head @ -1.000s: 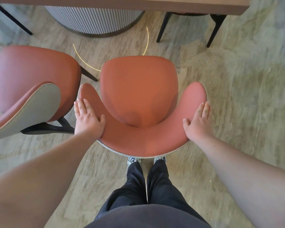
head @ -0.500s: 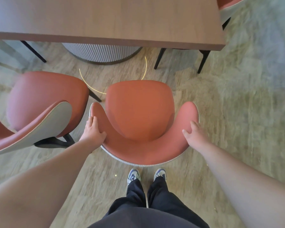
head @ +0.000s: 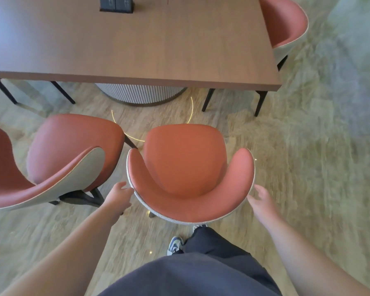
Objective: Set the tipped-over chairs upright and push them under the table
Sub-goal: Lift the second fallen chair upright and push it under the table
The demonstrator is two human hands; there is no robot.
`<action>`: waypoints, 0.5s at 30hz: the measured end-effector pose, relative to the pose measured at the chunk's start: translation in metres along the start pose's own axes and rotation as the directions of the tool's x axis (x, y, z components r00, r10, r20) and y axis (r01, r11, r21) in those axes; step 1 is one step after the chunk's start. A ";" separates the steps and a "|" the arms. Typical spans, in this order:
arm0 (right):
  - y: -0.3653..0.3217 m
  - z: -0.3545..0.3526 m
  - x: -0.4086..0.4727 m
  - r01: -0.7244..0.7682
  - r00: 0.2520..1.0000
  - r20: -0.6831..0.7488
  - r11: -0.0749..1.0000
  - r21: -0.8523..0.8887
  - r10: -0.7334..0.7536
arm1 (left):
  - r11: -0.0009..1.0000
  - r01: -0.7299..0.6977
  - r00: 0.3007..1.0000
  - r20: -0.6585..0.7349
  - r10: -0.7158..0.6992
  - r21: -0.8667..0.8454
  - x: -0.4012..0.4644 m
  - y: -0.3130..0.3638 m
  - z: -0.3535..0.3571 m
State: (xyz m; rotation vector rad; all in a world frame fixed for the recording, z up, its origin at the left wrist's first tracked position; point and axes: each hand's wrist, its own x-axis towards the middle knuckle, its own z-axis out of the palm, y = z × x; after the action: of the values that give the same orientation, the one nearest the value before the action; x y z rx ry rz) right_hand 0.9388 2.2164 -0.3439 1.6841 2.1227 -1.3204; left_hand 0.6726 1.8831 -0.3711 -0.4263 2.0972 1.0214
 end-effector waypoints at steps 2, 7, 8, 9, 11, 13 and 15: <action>0.000 -0.005 0.017 -0.048 0.999 0.006 0.998 0.045 0.048 | 1.000 0.012 0.999 -0.029 -0.013 -0.011 0.006 0.006 0.006; -0.012 -0.009 0.070 -0.236 0.972 0.054 0.947 0.217 0.230 | 0.998 0.050 0.994 -0.101 -0.053 -0.028 0.030 0.024 0.017; -0.018 -0.008 0.081 -0.266 0.964 0.067 0.934 0.239 0.257 | 0.997 0.071 0.992 -0.107 -0.074 -0.034 0.035 0.027 0.019; -0.023 -0.006 0.093 -0.292 0.957 0.078 0.923 0.252 0.281 | 0.995 0.093 0.990 -0.102 -0.096 -0.039 0.041 0.029 0.020; -0.034 -0.002 0.117 -0.337 0.941 0.089 0.908 0.247 0.325 | 0.988 0.140 0.986 -0.081 -0.145 -0.069 0.059 0.034 0.022; -0.038 0.004 0.140 -0.369 0.929 0.105 0.898 0.241 0.354 | 0.978 0.177 0.981 -0.060 -0.184 -0.110 0.078 0.039 0.023; -0.039 0.010 0.156 -0.386 0.922 0.112 0.889 0.245 0.370 | 0.975 0.182 0.982 -0.033 -0.187 -0.124 0.096 0.045 0.025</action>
State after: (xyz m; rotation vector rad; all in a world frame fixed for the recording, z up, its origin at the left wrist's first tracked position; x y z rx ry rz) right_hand 0.8441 2.3235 -0.4191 1.9965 1.5250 -1.5496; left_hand 0.5953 1.9329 -0.4288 -0.6972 1.9981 1.0400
